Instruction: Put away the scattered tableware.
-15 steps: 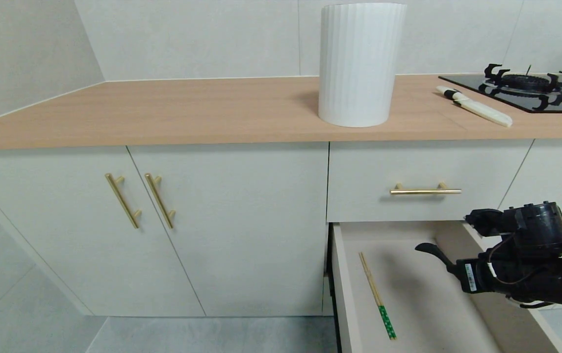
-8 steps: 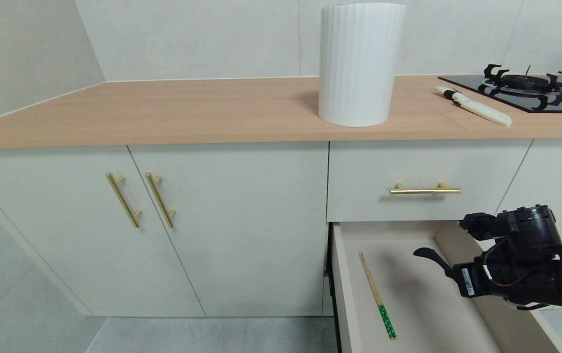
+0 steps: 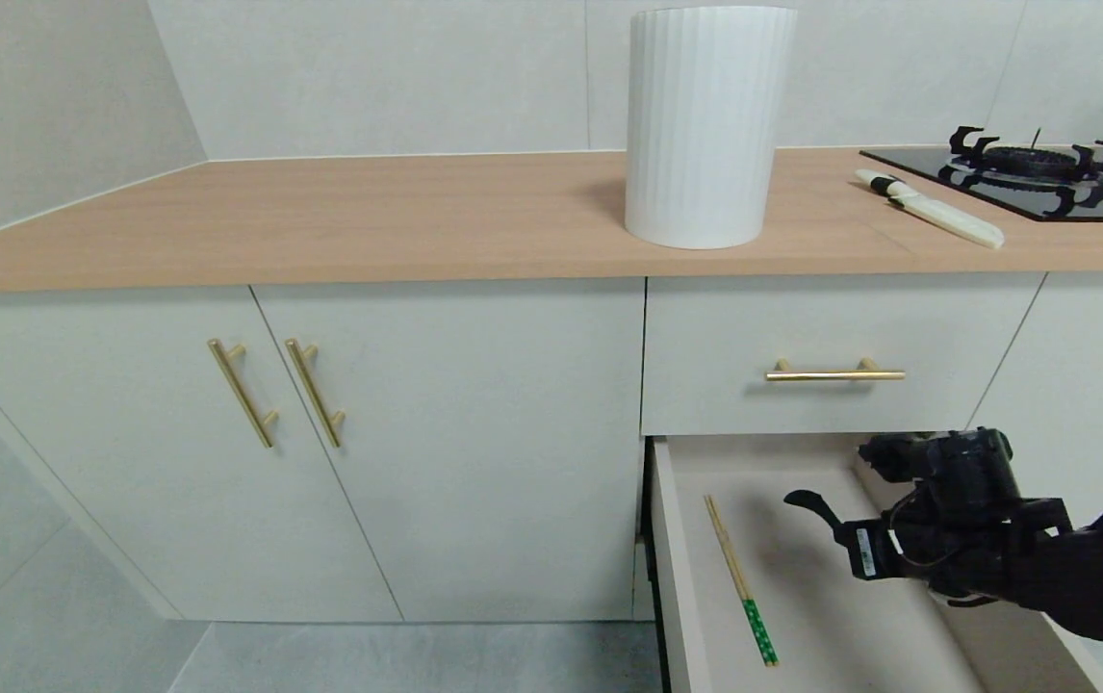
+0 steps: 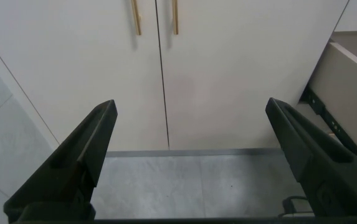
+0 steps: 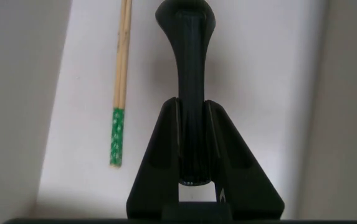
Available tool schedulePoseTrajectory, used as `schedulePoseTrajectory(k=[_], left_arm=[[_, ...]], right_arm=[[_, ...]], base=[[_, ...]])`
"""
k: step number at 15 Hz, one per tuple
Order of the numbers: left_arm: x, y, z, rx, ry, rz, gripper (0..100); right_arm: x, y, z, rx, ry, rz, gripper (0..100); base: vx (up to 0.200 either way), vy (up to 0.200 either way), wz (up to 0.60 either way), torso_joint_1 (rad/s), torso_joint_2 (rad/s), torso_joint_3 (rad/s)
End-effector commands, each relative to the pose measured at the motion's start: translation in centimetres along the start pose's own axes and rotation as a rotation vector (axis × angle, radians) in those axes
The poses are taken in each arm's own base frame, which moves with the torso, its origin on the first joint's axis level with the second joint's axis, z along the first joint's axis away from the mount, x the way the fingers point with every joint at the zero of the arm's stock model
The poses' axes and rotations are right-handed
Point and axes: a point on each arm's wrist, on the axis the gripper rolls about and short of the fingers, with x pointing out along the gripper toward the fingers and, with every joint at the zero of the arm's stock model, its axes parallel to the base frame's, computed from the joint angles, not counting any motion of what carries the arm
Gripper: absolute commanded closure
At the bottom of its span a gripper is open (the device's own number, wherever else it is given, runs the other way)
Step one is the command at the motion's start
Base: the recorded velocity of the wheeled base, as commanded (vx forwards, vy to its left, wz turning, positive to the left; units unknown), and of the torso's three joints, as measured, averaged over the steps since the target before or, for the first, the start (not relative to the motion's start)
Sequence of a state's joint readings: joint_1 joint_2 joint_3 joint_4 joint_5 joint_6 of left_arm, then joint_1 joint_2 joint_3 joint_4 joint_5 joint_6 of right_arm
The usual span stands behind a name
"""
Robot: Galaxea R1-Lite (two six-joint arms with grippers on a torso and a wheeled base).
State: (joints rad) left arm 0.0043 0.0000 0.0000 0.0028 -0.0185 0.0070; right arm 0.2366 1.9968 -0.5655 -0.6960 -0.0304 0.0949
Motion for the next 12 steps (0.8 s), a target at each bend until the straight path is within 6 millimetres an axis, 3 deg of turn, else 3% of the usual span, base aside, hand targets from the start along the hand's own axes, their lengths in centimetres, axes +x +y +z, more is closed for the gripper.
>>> schedulePoseTrajectory(k=[1,6,12], left_arm=[[0.0,0.0,0.0,0.001,0.0,0.0,0],[0.0,0.0,0.0,0.001,0.0,0.0,0],[0.0,0.0,0.0,0.001,0.0,0.0,0]], right_arm=[[3.2,0.3,-2.7,-0.011,0.097,-0.025,100],[5.8,0.7,-5.1,-0.031,0.107,-0.061,100],[6.8,0.6,-5.7,-0.031,0.068,-0.095,100]], base=[[0.0,0.0,0.0,0.0,0.0,0.0],[0.0,0.0,0.0,0.0,0.0,0.0],[0.0,0.0,0.0,0.0,0.0,0.0]])
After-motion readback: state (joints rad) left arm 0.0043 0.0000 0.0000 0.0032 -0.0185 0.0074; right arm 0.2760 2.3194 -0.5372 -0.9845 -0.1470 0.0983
